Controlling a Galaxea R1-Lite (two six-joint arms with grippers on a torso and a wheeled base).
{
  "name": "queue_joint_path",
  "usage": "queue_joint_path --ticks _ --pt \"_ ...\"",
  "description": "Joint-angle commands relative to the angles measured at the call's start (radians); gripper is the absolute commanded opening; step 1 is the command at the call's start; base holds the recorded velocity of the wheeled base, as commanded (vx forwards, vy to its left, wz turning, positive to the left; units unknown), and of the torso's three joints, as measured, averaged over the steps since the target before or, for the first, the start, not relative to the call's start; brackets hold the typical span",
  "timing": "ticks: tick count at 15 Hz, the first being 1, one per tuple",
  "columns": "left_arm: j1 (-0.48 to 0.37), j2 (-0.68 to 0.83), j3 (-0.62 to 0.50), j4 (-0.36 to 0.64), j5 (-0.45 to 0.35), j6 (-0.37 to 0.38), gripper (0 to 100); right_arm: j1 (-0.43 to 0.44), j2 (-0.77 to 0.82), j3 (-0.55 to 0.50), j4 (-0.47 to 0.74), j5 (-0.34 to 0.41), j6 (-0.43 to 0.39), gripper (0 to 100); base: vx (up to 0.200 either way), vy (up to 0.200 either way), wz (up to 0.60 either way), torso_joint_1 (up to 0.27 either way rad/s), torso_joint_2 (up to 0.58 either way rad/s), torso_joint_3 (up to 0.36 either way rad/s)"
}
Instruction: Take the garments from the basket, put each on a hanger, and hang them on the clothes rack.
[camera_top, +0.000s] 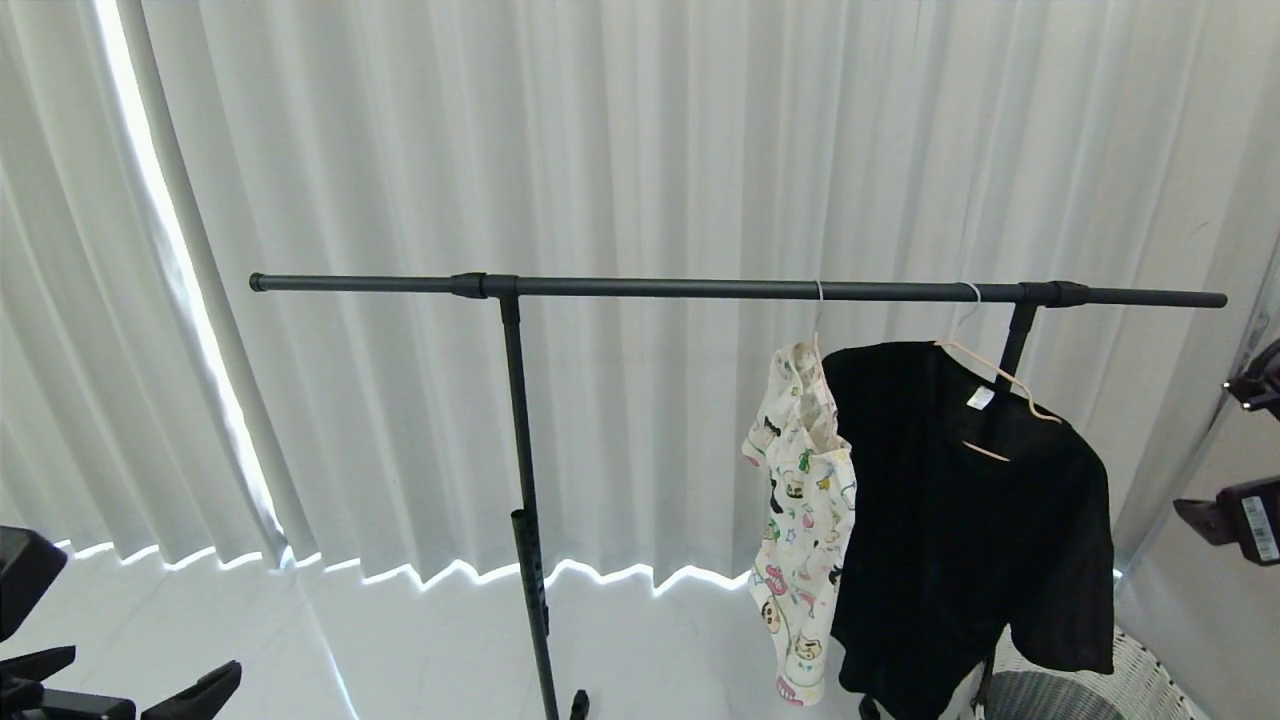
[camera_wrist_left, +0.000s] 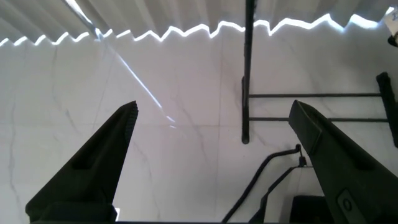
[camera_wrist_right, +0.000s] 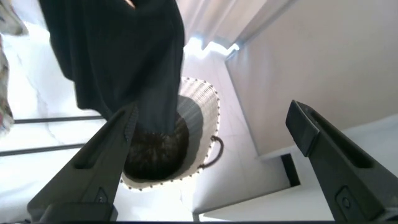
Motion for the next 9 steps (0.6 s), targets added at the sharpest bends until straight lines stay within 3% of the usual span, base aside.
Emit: queue_joint_path --ticks 1,3,7,9 --pt "0.059 -0.105 0.032 0.000 0.002 0.001 100 0.000 -0.120 0.126 -0.064 0.000 -0.019 100 0.000 0.000 0.00 0.000 0.00 0.000" --pt "0.076 -0.202 0.060 0.000 0.005 0.003 100 0.000 -0.179 0.202 -0.107 0.000 -0.019 100 0.000 0.000 0.00 0.000 0.00 0.000" --pt "0.079 -0.340 0.120 0.000 0.138 0.006 100 0.000 -0.334 0.322 -0.122 0.001 -0.018 100 0.000 0.000 0.00 0.000 0.00 0.000" --pt "0.080 -0.383 0.123 0.000 0.152 0.004 100 -0.001 -0.428 0.387 -0.124 0.000 -0.009 100 0.000 0.000 0.00 0.000 0.00 0.000"
